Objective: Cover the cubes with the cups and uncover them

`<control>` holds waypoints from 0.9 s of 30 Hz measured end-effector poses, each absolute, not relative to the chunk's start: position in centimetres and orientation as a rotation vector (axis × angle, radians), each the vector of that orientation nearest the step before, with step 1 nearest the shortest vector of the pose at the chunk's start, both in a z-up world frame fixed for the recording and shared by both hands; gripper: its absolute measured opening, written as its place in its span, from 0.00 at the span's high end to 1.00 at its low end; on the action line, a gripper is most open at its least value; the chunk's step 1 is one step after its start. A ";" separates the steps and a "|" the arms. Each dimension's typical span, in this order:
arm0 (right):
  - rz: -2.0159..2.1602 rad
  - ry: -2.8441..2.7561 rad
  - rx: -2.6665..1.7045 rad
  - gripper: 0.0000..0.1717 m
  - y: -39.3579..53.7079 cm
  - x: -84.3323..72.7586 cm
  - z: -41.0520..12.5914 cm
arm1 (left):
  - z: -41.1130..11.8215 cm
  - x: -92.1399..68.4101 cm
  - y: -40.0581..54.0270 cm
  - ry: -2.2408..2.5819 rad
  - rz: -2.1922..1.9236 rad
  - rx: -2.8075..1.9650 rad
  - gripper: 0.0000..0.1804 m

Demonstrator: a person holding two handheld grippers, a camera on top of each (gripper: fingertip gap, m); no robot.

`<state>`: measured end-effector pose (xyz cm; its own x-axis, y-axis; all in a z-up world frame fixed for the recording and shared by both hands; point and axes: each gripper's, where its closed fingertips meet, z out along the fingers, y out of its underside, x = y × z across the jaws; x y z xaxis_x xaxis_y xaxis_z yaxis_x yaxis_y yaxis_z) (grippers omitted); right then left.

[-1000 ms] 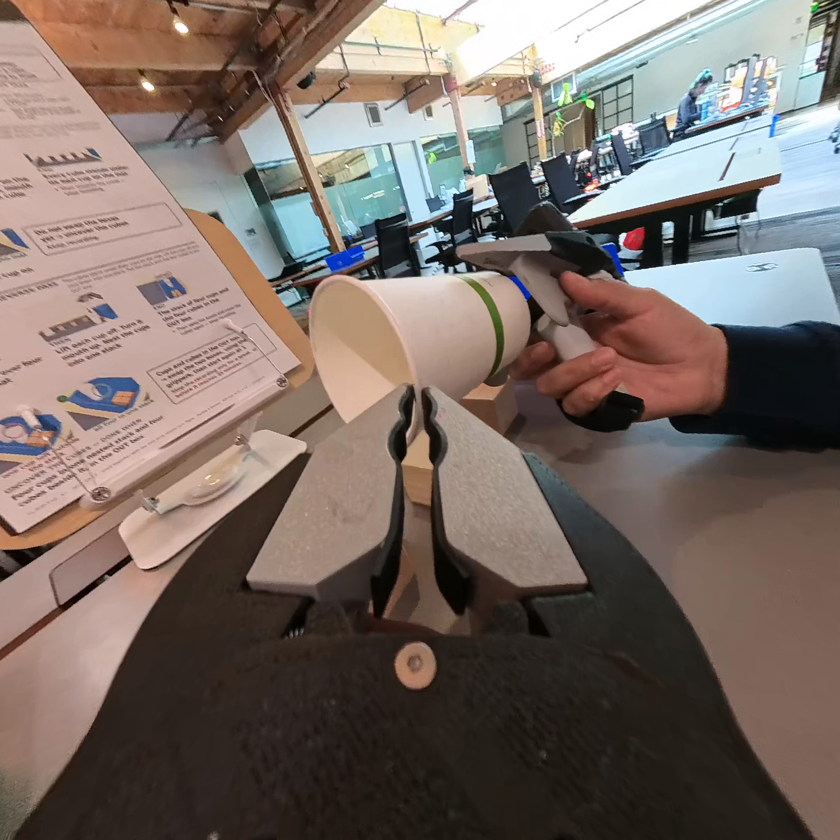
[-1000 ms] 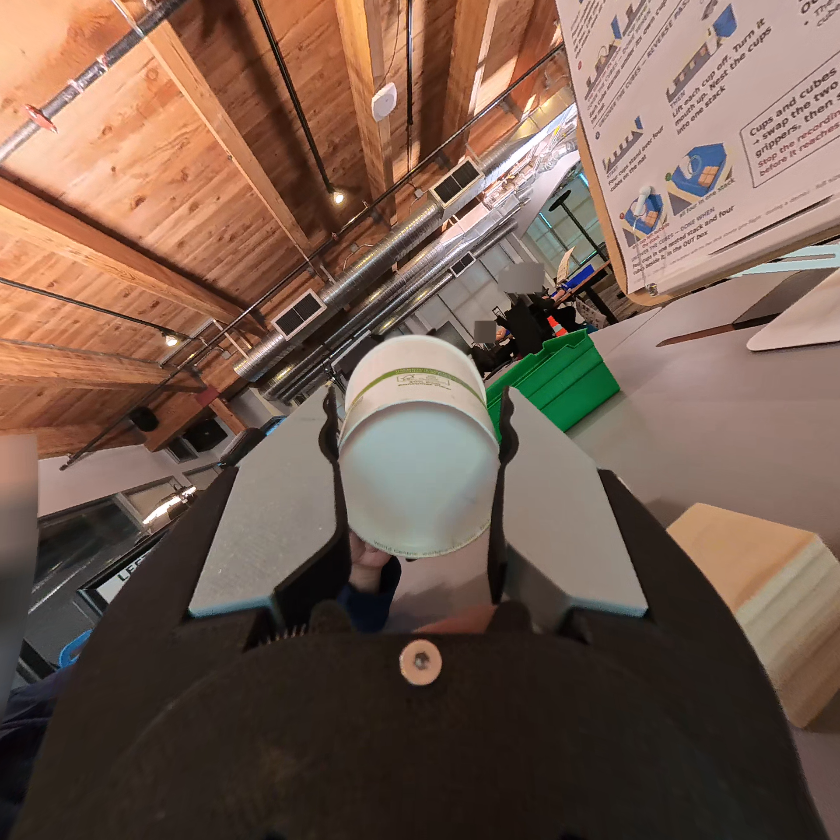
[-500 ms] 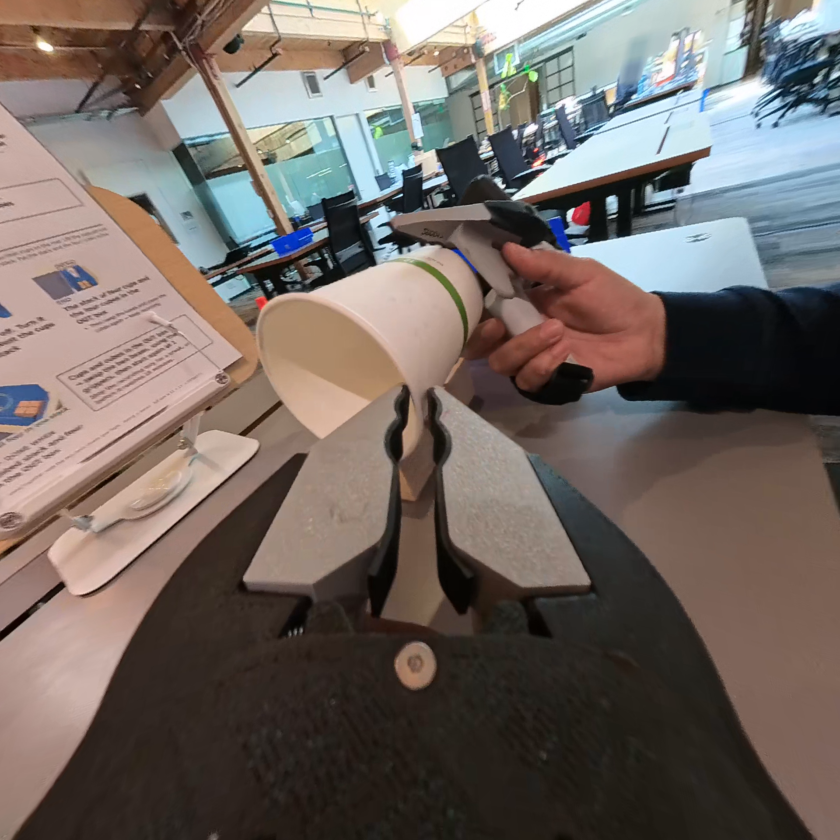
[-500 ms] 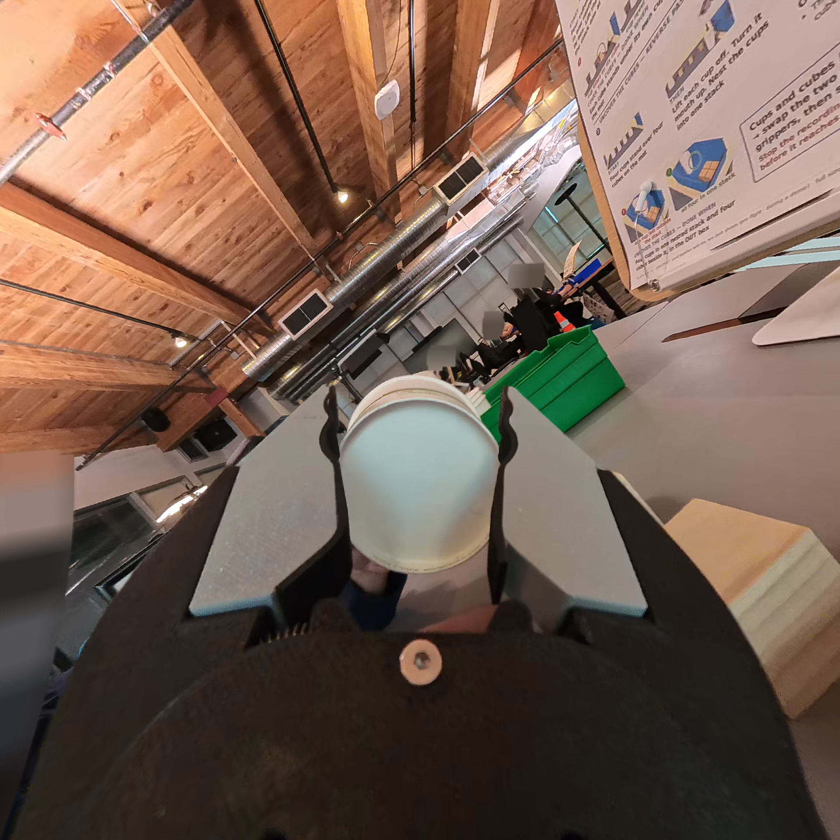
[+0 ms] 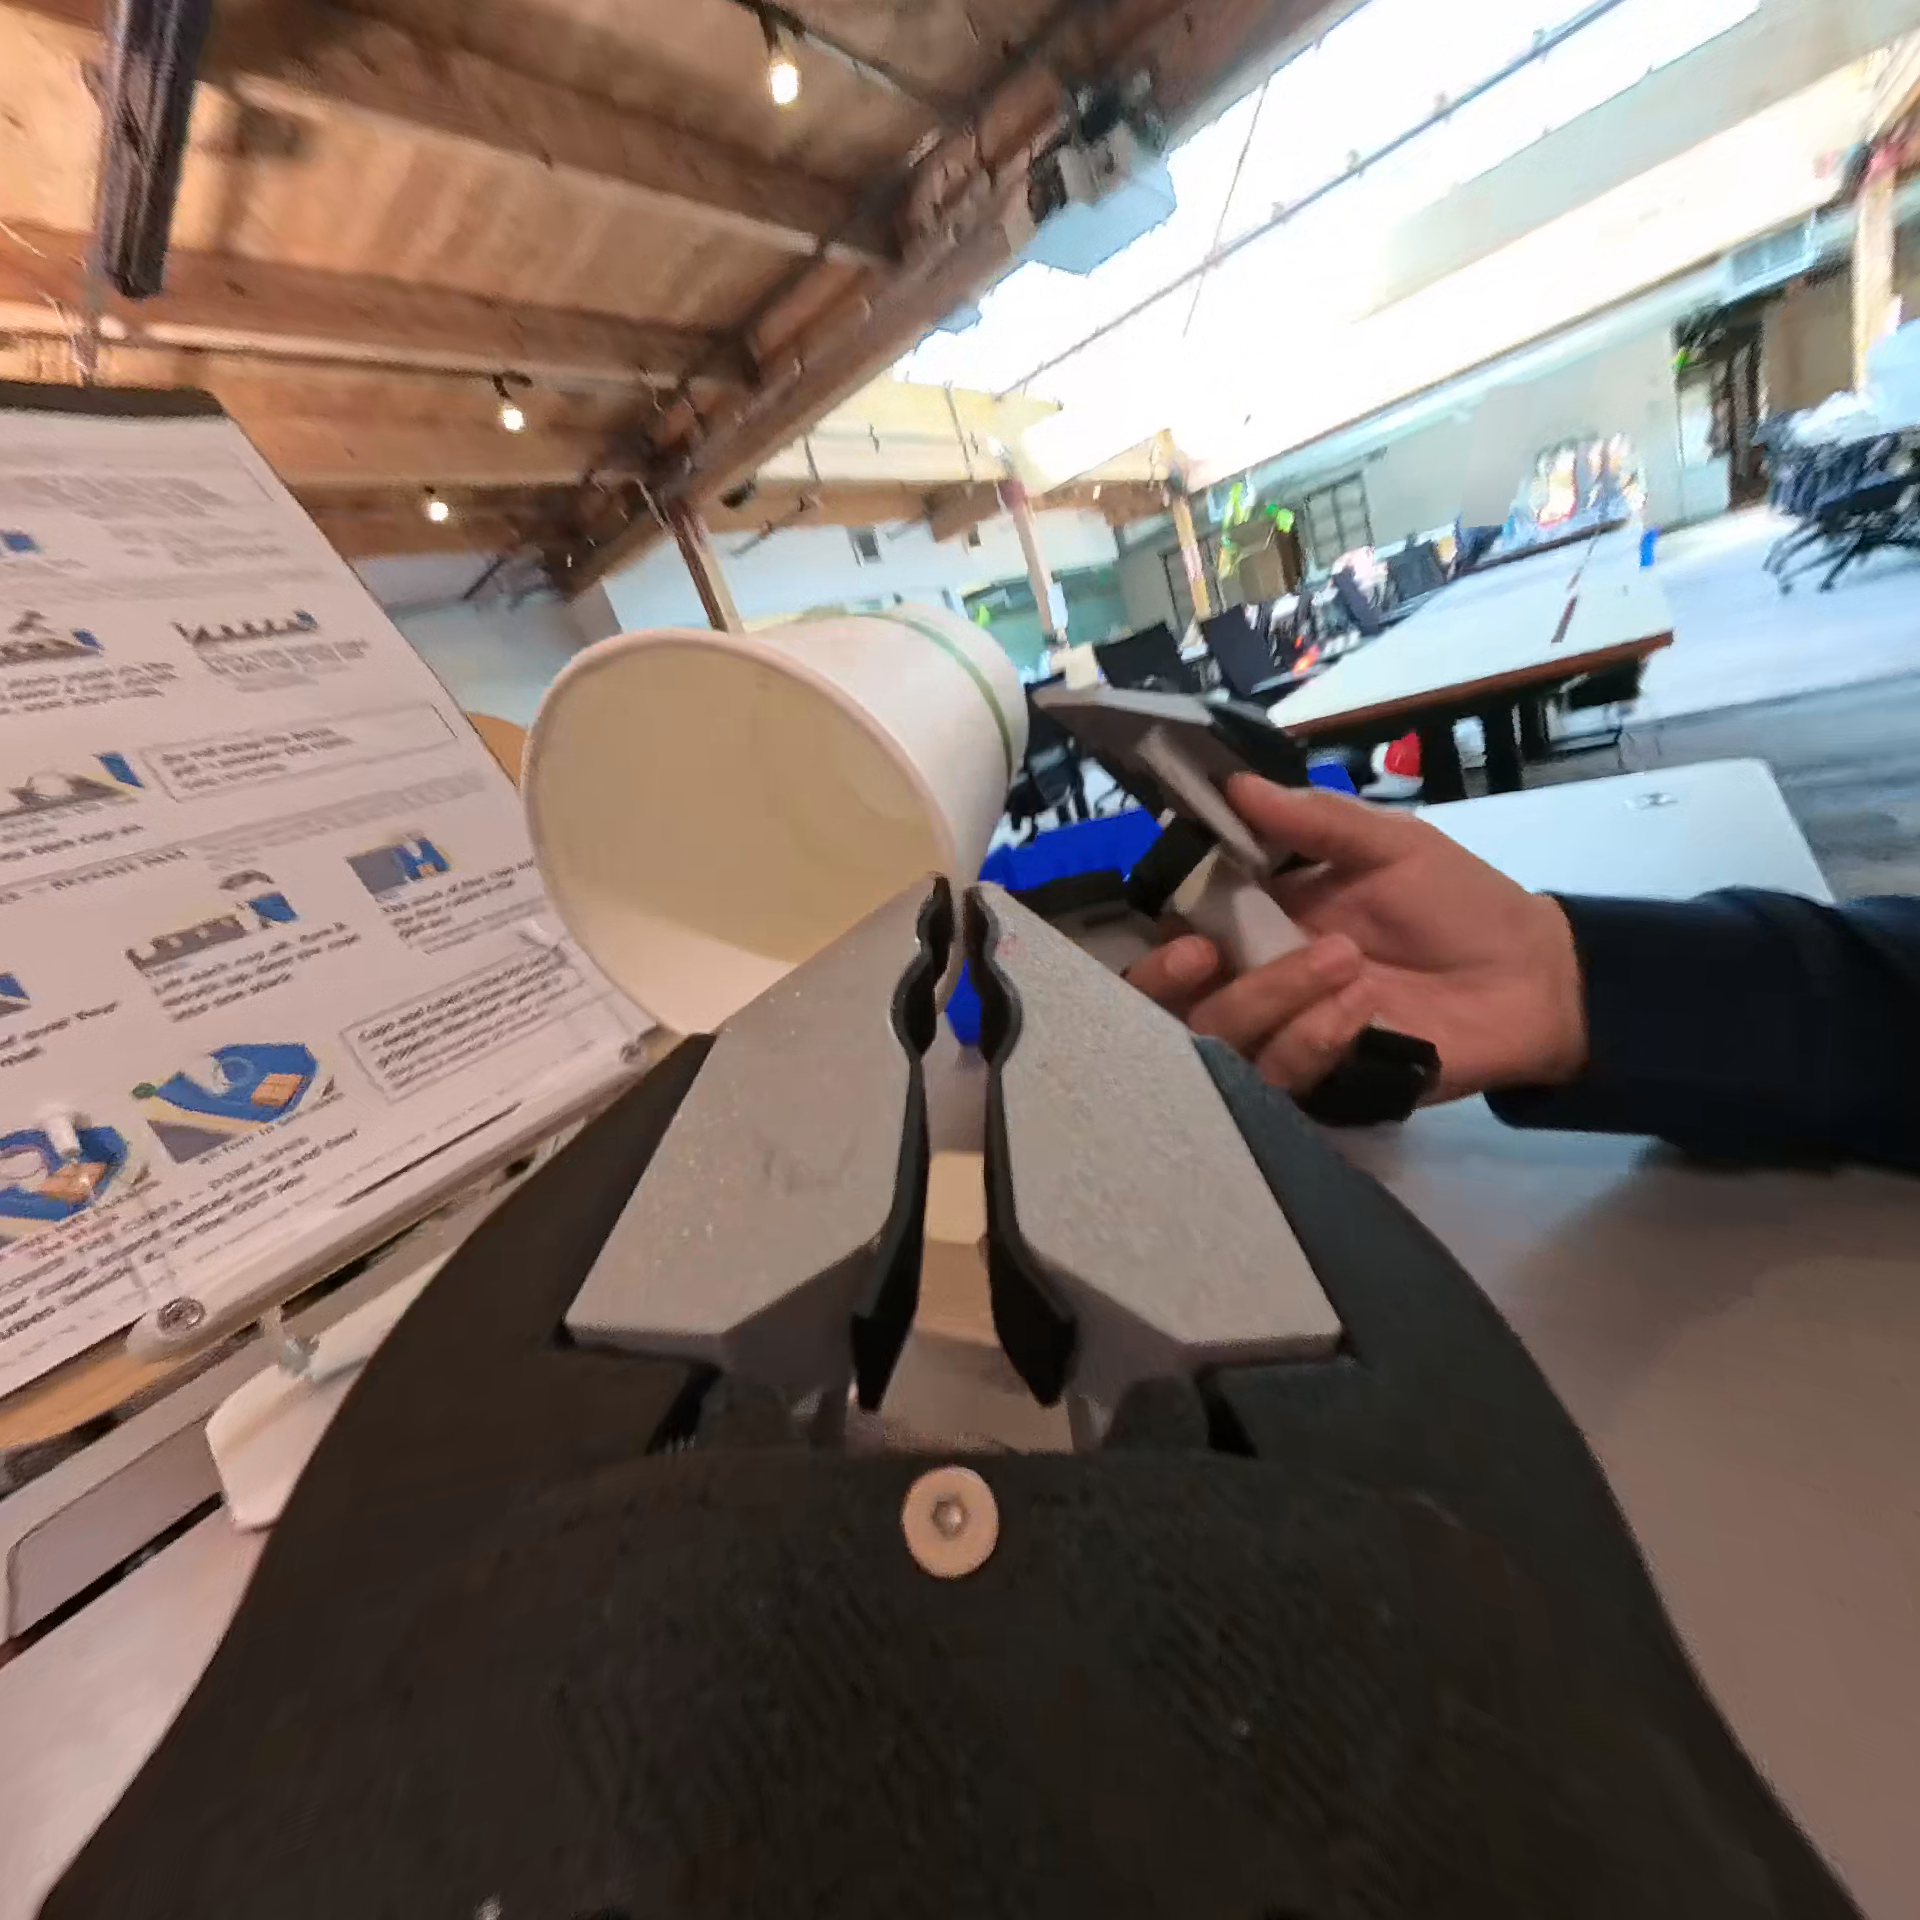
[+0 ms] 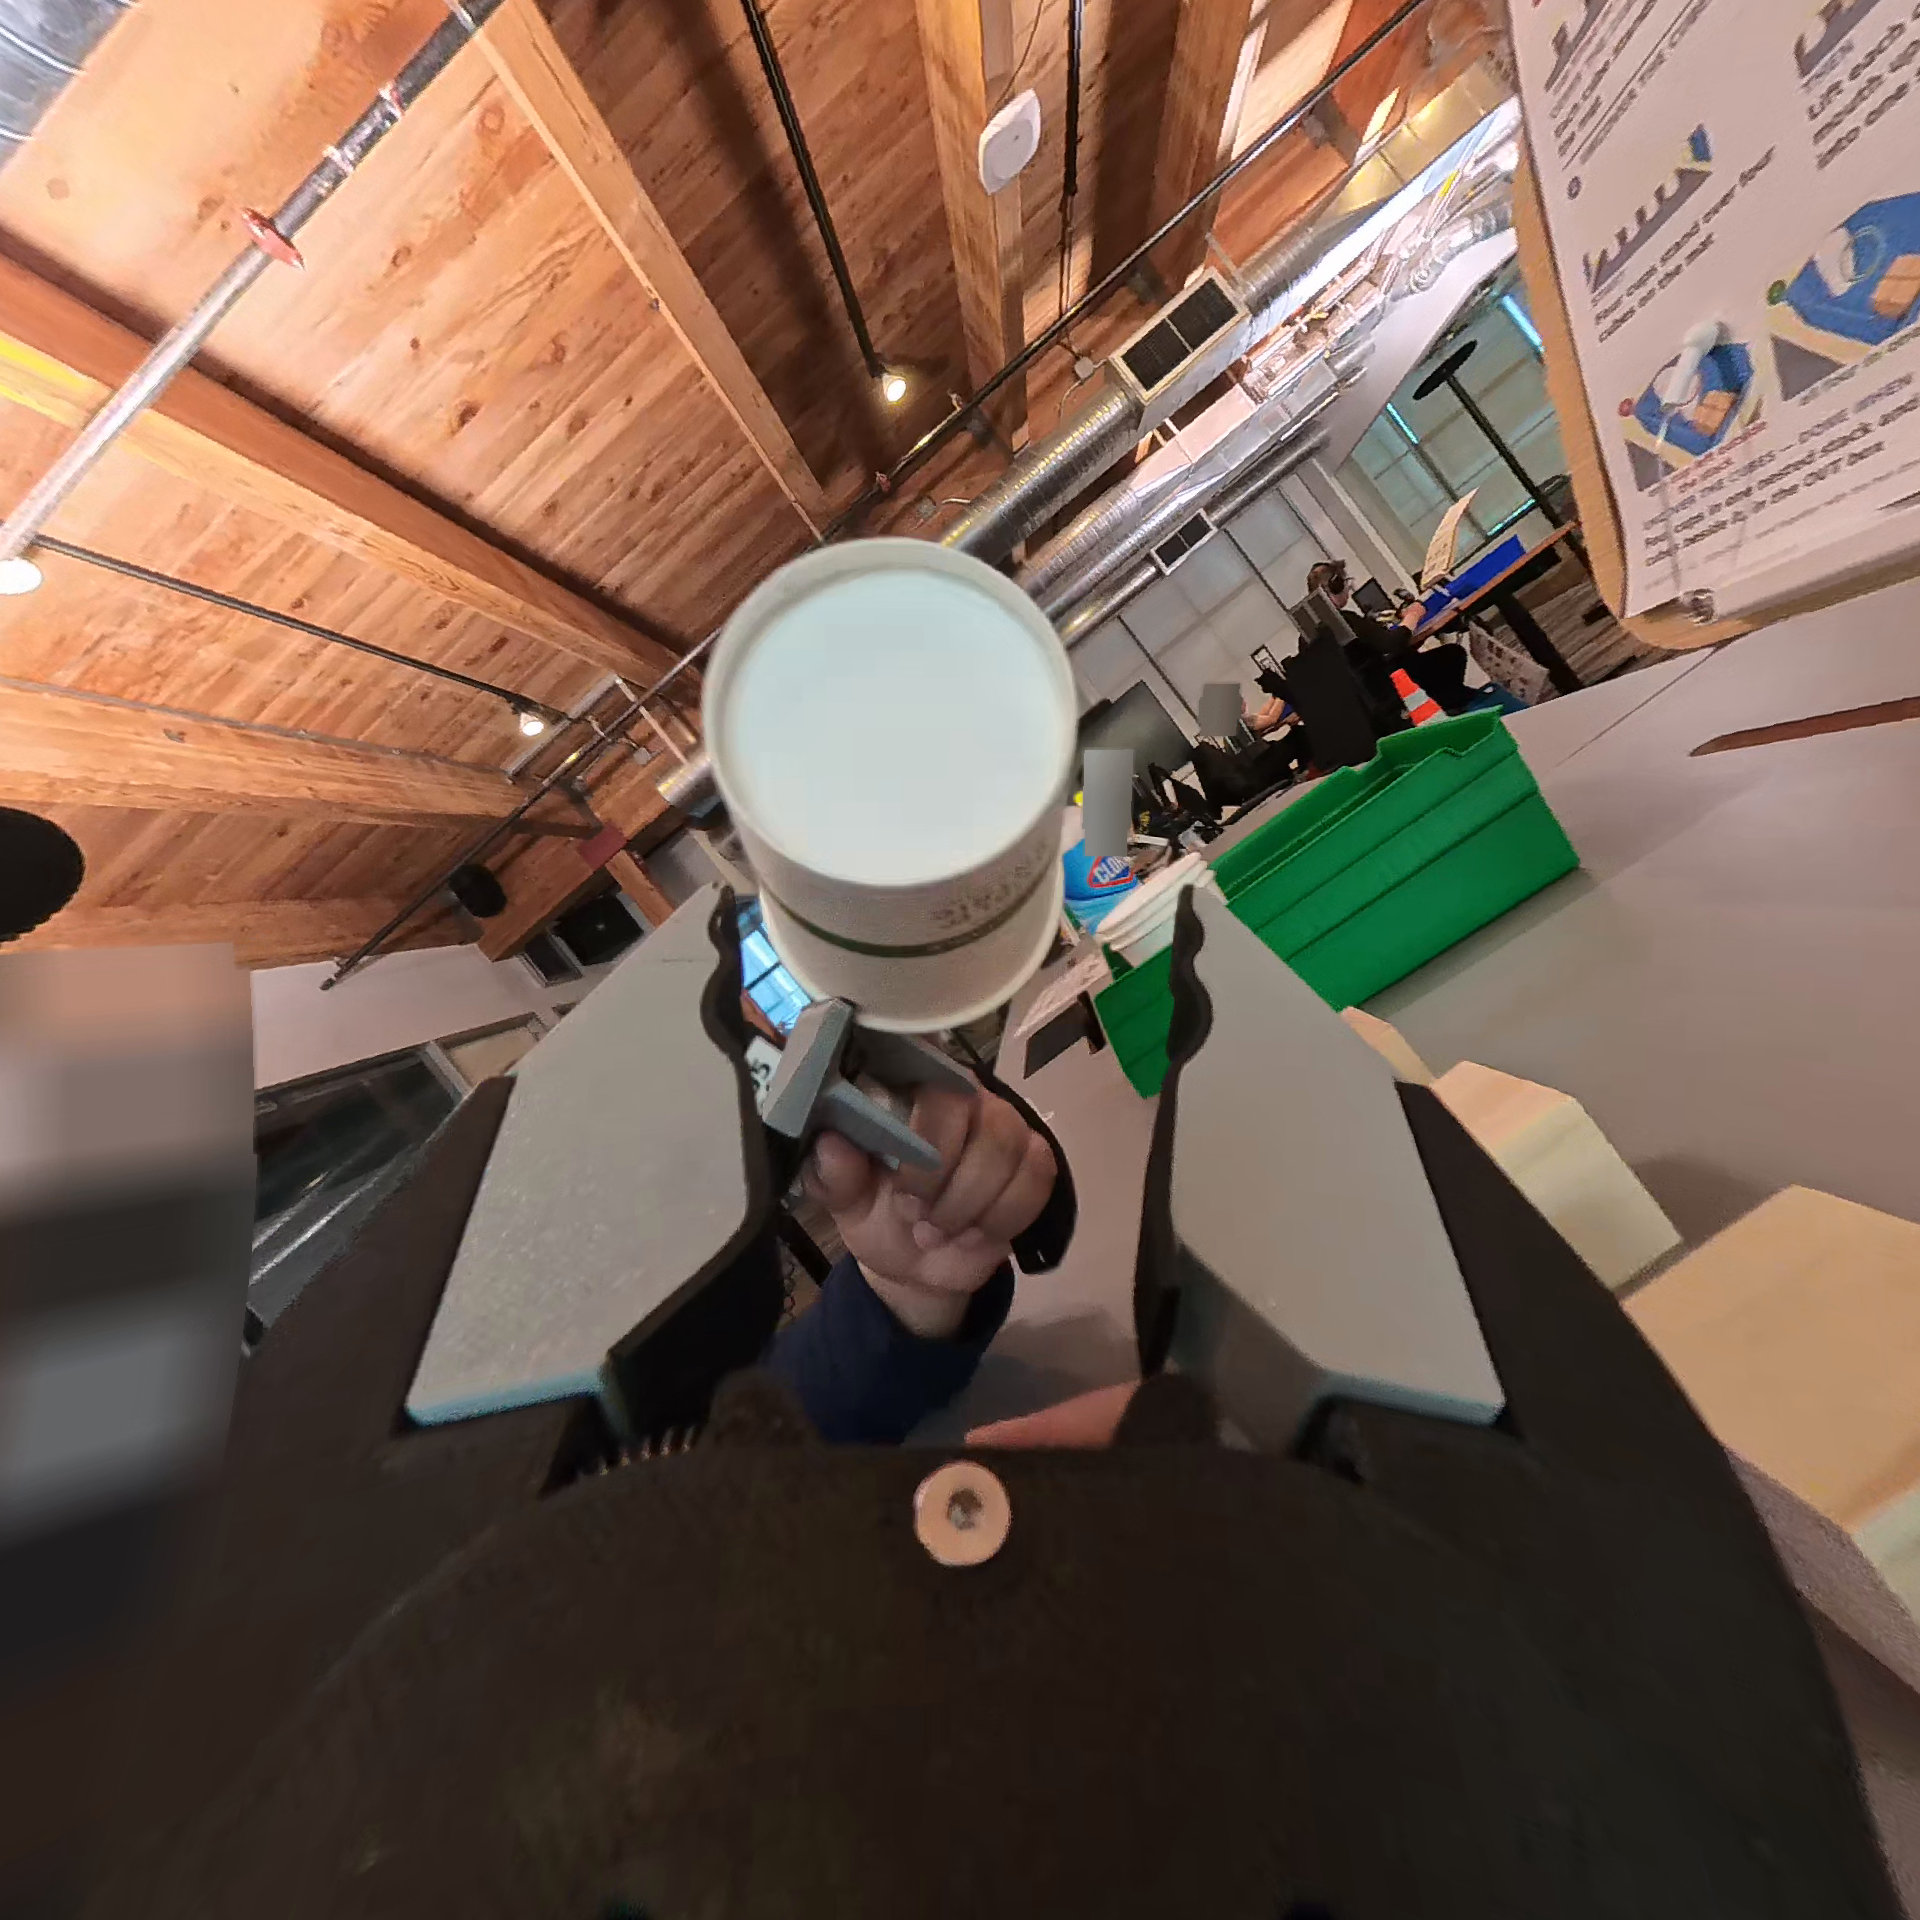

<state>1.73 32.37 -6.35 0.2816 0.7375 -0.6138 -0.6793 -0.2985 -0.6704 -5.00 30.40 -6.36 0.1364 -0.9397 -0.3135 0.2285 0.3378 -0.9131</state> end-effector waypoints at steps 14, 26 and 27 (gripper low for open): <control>1.329 -0.021 -1.202 0.51 33.2 0.4 -5.5 | -10.7 -1.4 28.3 1.230 -0.921 -0.906 0.99; 1.076 -0.025 -1.309 0.52 33.6 2.7 -6.2 | -14.1 -0.7 30.1 1.318 -0.826 -1.099 0.72; 0.999 -0.009 -1.327 0.52 33.7 3.7 -6.2 | -14.2 -0.7 30.4 1.313 -0.833 -1.124 0.71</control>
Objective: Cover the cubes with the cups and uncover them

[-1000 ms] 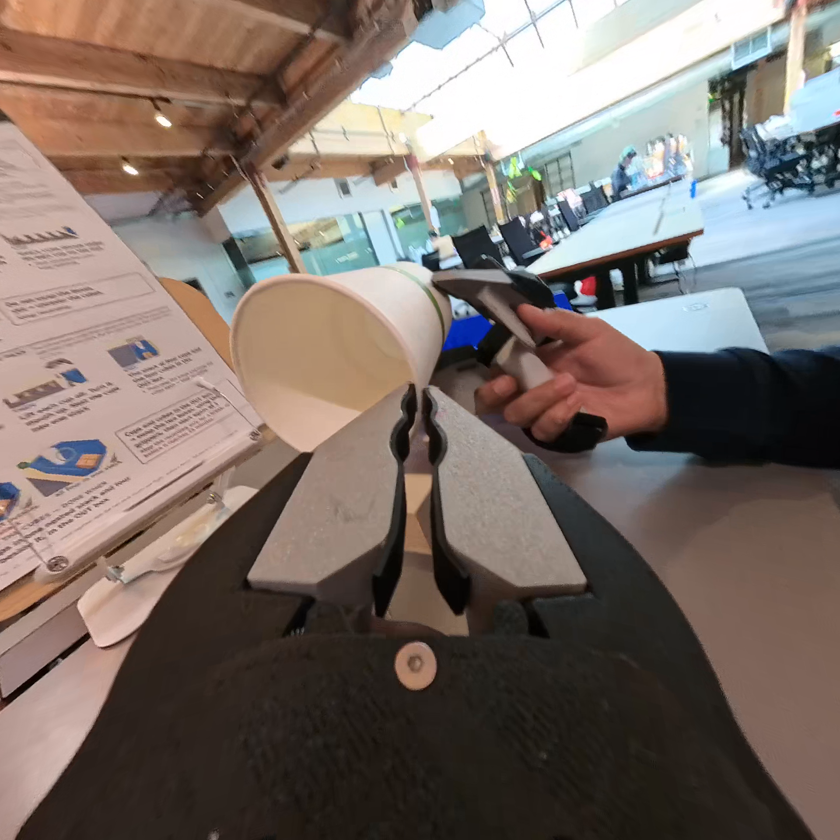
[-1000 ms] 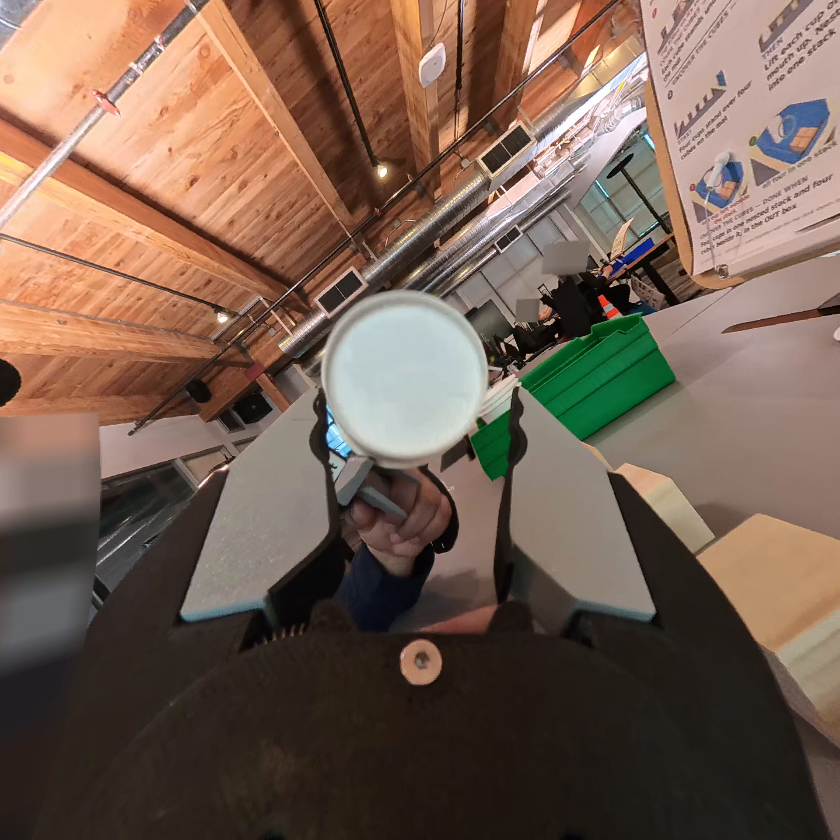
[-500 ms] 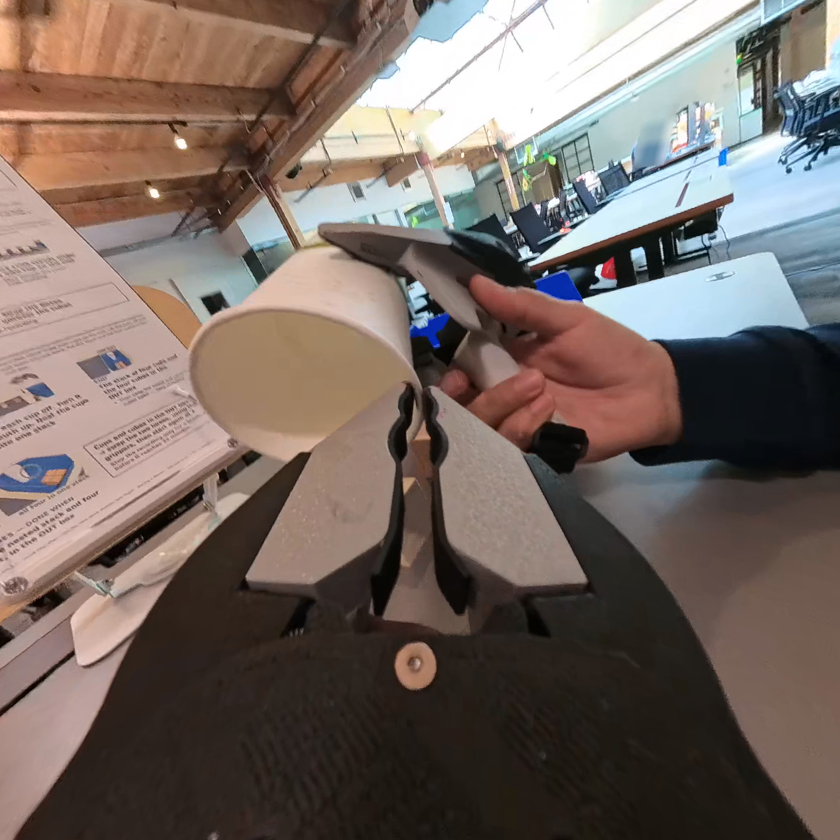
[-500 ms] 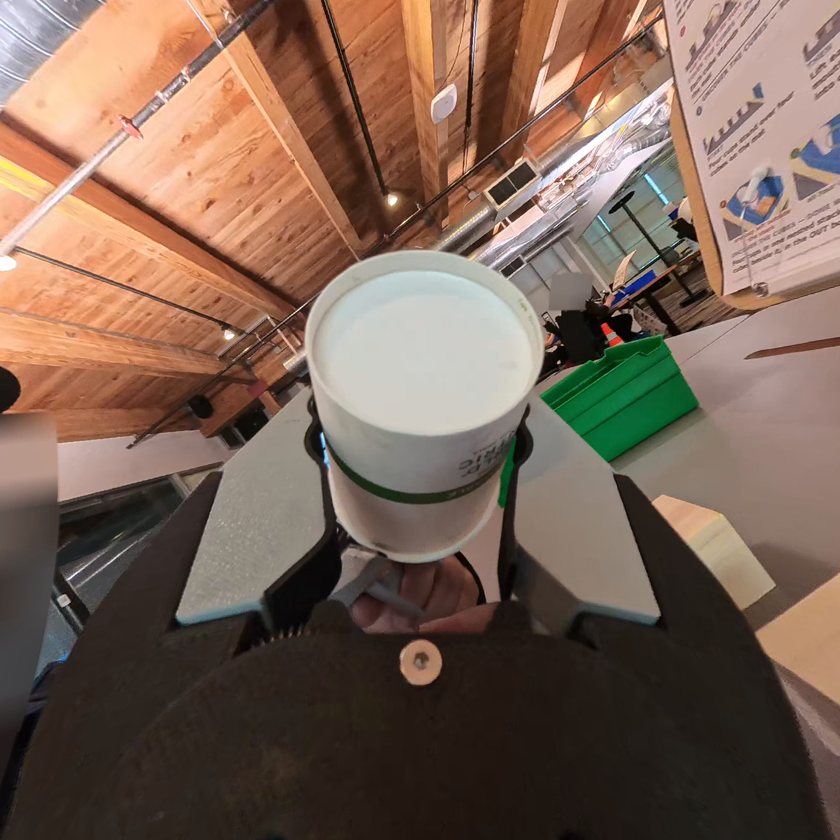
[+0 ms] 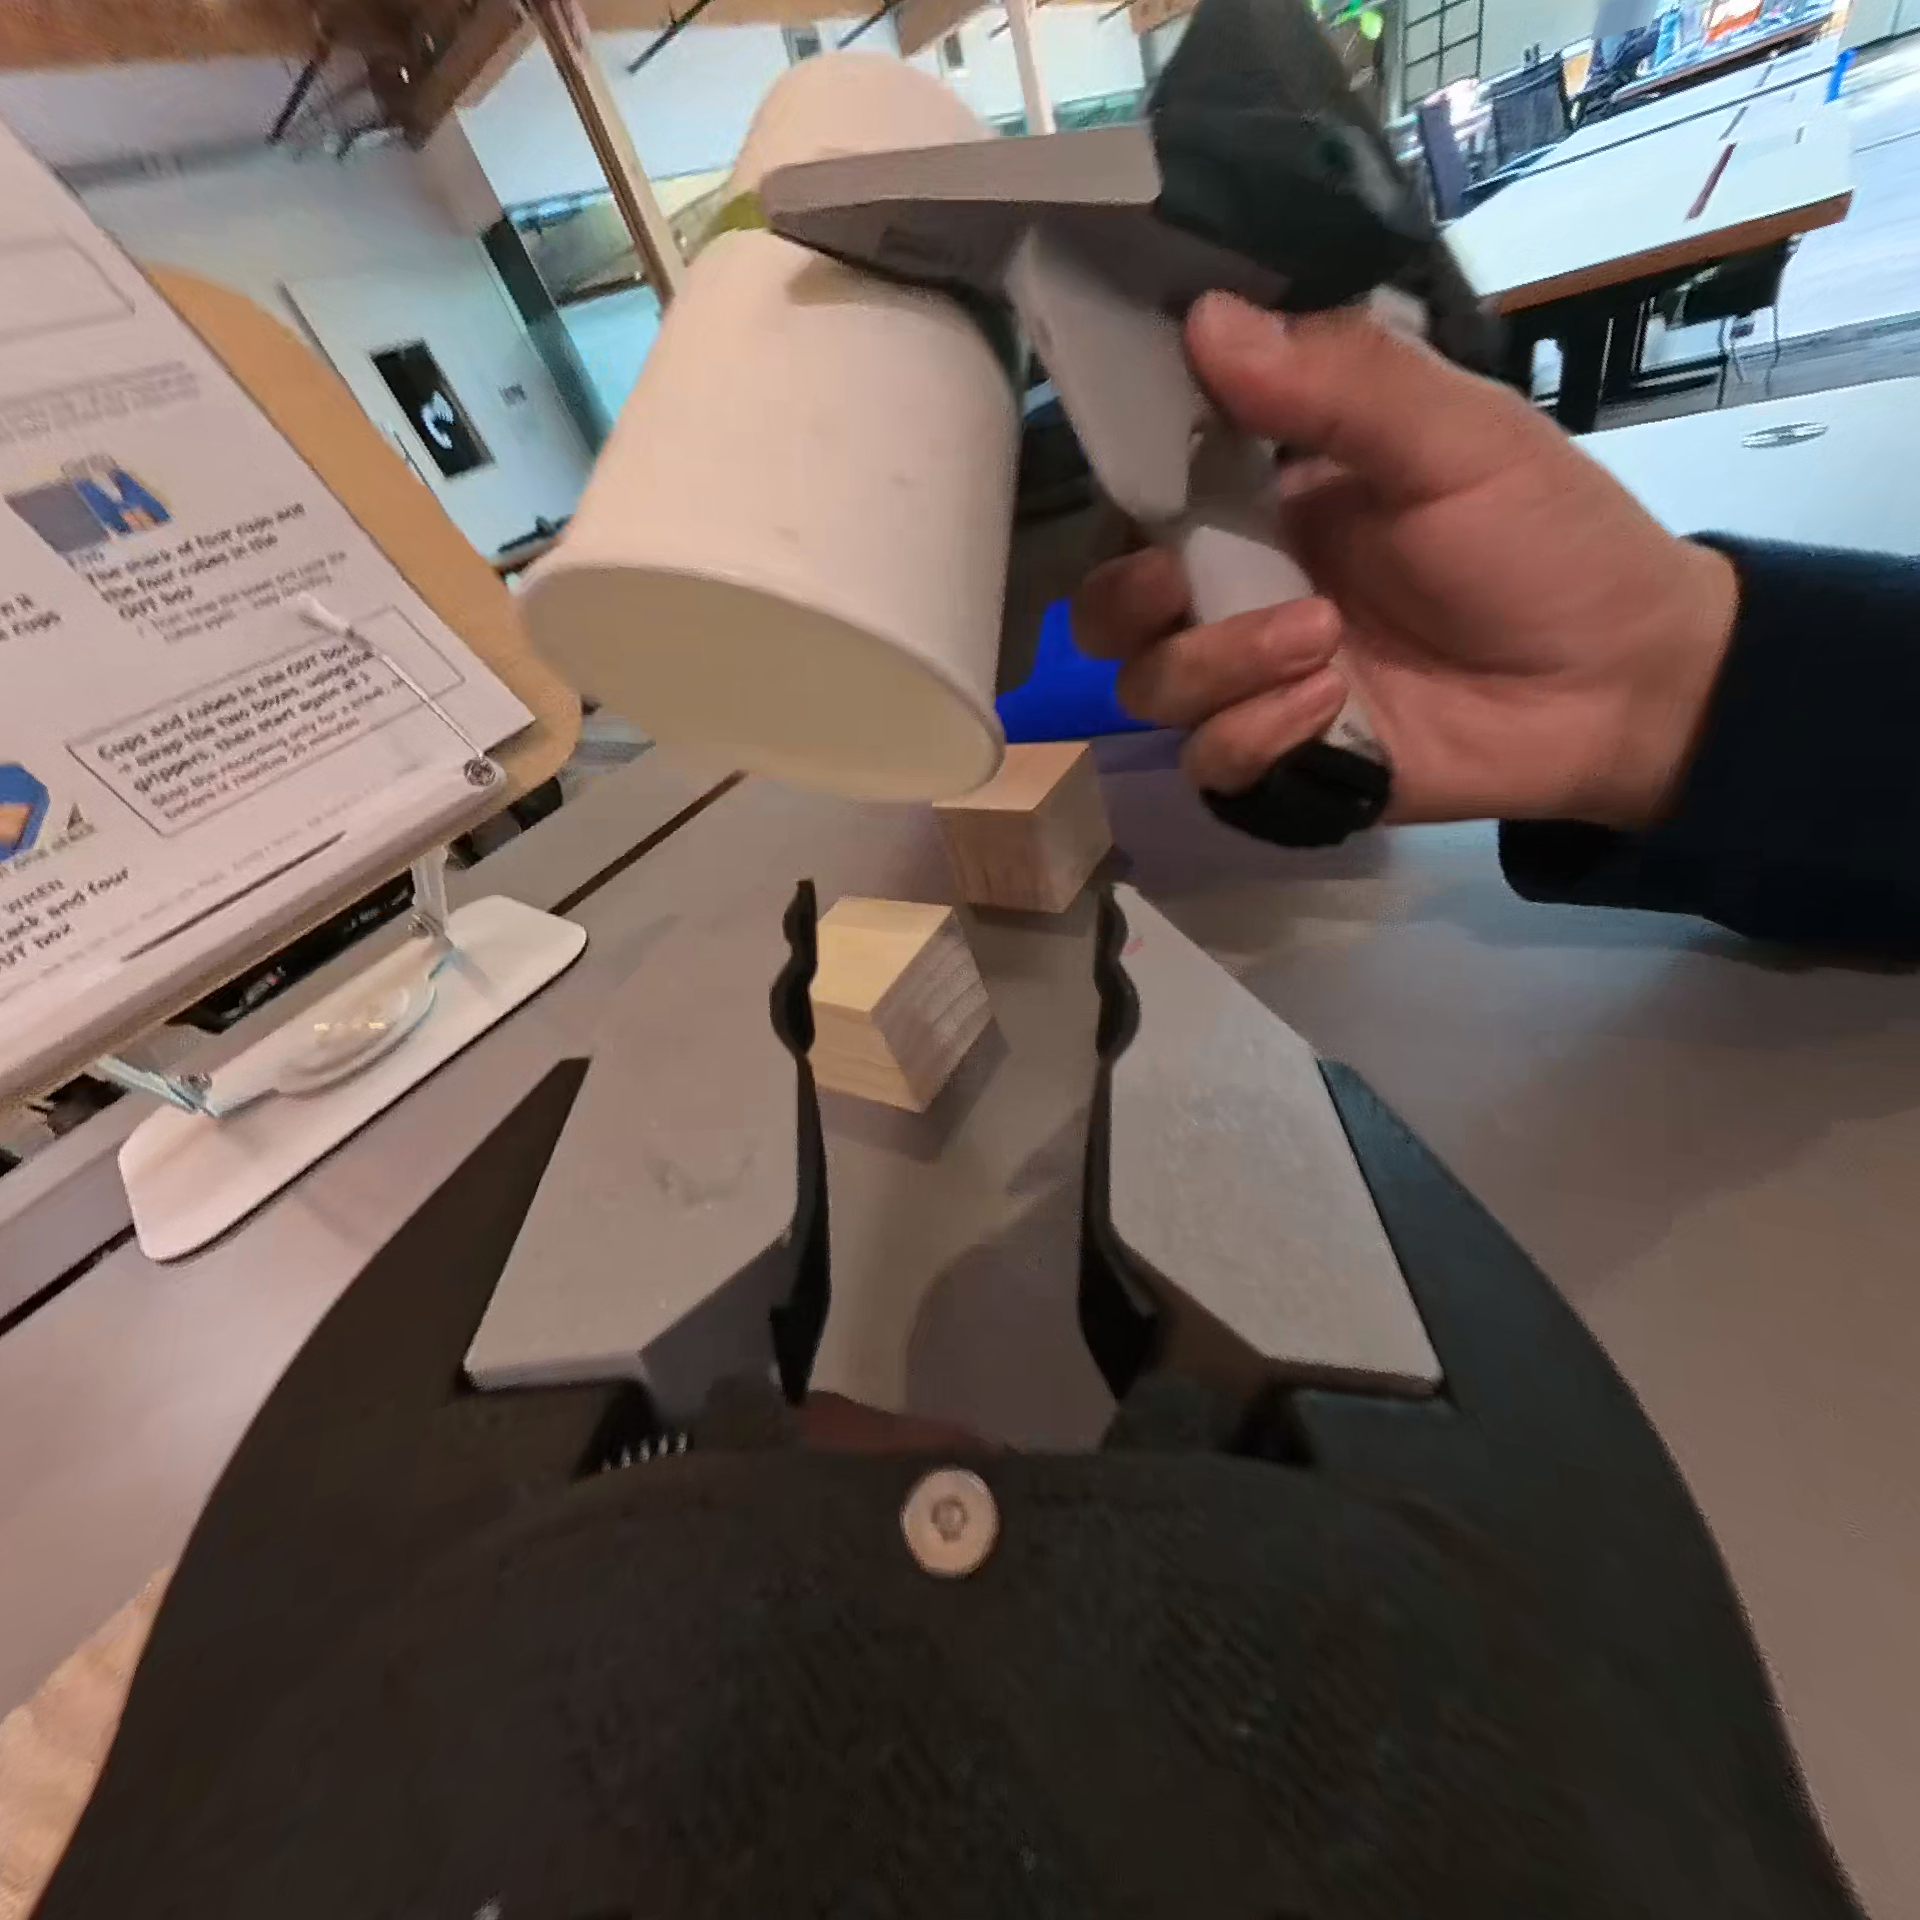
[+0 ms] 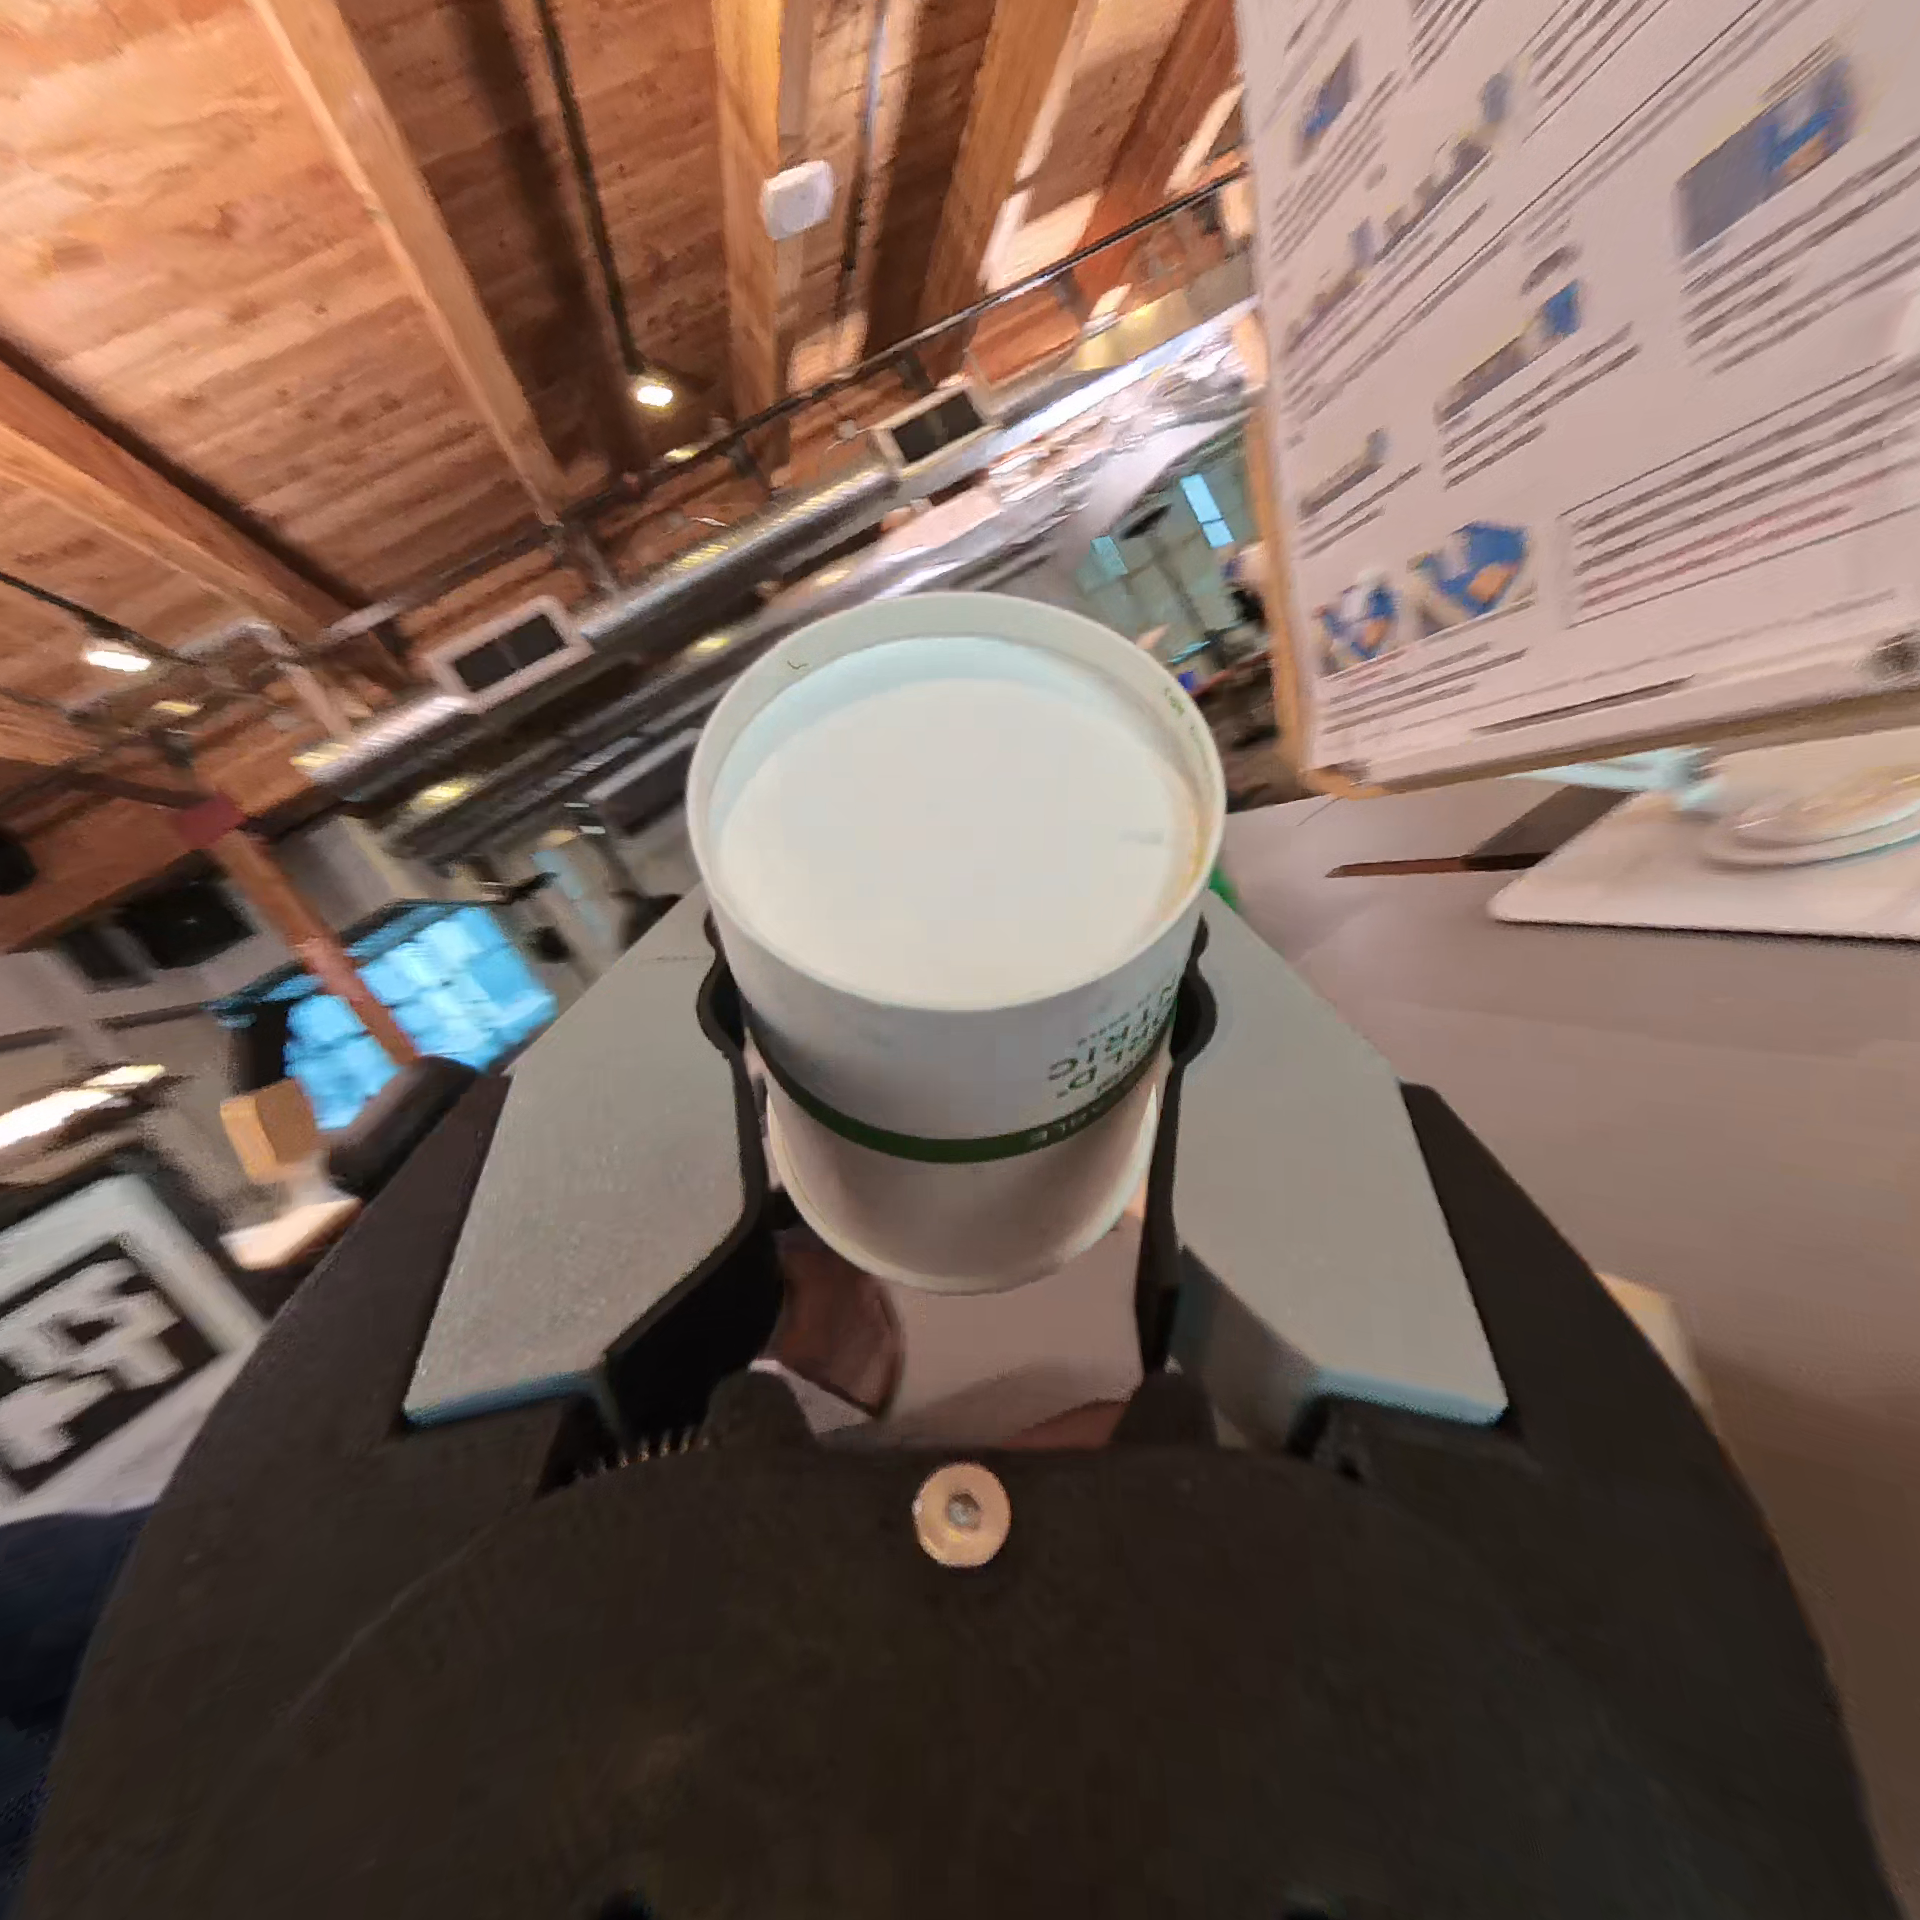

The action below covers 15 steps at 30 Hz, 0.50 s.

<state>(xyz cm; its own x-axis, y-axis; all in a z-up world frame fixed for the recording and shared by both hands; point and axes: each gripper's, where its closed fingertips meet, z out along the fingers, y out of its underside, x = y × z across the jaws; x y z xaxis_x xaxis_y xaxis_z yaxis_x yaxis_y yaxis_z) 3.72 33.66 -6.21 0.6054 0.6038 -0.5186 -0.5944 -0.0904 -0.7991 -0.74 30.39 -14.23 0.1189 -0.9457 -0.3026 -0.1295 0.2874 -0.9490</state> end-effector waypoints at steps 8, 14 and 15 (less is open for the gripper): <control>0.248 0.056 -1.542 0.52 33.9 12.0 -8.0 | -14.8 -1.5 33.8 1.238 -0.756 -1.240 0.77; 0.007 0.106 -1.610 0.52 33.6 15.0 -8.8 | -15.1 -1.4 34.1 1.234 -0.726 -1.245 0.79; -0.025 0.112 -1.631 0.52 33.6 15.4 -9.0 | -15.2 -1.4 34.0 1.241 -0.724 -1.244 0.79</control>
